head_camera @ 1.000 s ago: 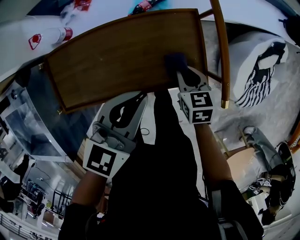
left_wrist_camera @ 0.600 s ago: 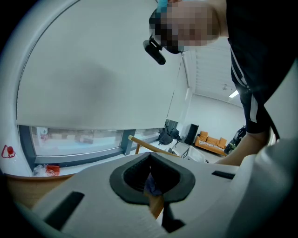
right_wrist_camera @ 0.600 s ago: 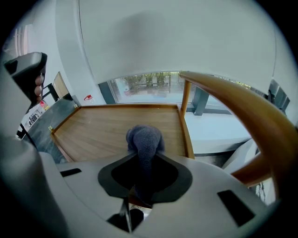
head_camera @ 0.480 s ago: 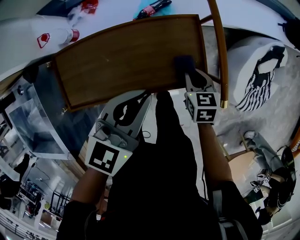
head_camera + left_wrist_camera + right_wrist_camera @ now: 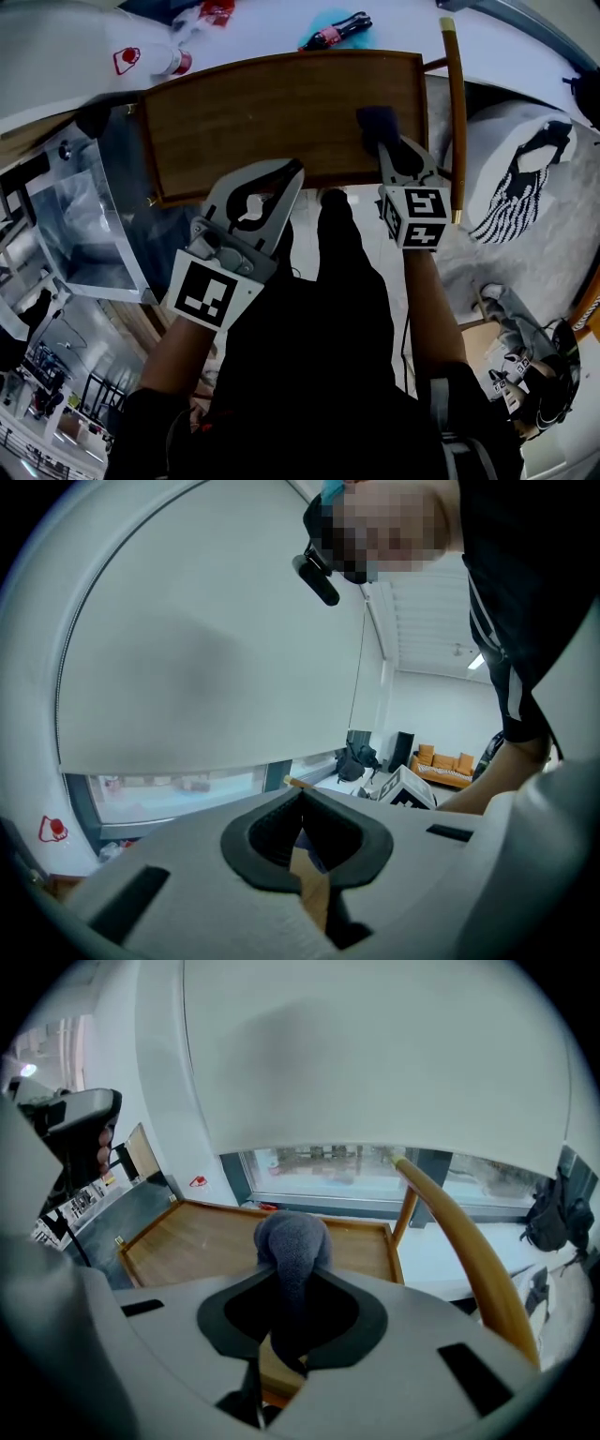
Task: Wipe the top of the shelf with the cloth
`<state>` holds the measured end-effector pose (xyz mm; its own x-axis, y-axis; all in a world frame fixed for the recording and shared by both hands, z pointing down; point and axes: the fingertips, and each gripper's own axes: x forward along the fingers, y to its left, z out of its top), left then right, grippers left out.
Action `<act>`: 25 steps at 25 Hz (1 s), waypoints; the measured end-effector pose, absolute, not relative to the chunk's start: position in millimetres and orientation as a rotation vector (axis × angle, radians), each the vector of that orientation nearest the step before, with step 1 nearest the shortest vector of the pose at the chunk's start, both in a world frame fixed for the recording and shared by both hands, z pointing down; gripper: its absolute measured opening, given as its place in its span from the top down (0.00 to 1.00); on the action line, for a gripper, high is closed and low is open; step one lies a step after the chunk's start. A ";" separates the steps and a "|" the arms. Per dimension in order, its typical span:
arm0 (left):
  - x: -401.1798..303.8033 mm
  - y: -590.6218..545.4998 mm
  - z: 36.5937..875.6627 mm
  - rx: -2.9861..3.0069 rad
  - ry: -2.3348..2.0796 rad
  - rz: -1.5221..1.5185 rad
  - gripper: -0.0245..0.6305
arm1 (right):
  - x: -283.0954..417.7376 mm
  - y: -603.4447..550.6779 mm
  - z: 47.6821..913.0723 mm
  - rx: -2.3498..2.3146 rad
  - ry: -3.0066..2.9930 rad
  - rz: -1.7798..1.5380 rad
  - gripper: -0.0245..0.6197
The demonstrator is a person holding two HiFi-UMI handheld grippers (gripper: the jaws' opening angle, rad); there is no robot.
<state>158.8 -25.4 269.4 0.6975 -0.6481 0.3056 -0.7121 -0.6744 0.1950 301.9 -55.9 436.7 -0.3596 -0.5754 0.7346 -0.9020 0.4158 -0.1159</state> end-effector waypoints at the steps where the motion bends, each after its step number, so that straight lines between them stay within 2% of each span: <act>1: 152.2 -27.3 265.9 2.609 -1.091 0.303 0.93 | 296.3 -59.0 430.8 1.241 -2.076 0.681 0.86; 25: 29.7 -48.6 169.9 2.624 -1.421 0.213 0.93 | 174.4 -109.5 267.9 1.147 -2.366 0.423 0.86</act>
<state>29.7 -48.6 169.9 0.5410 -0.8180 0.1954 -0.8393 -0.5399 0.0635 174.4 -109.5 267.9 -0.5375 -0.6488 0.5386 -0.7953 0.6023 -0.0682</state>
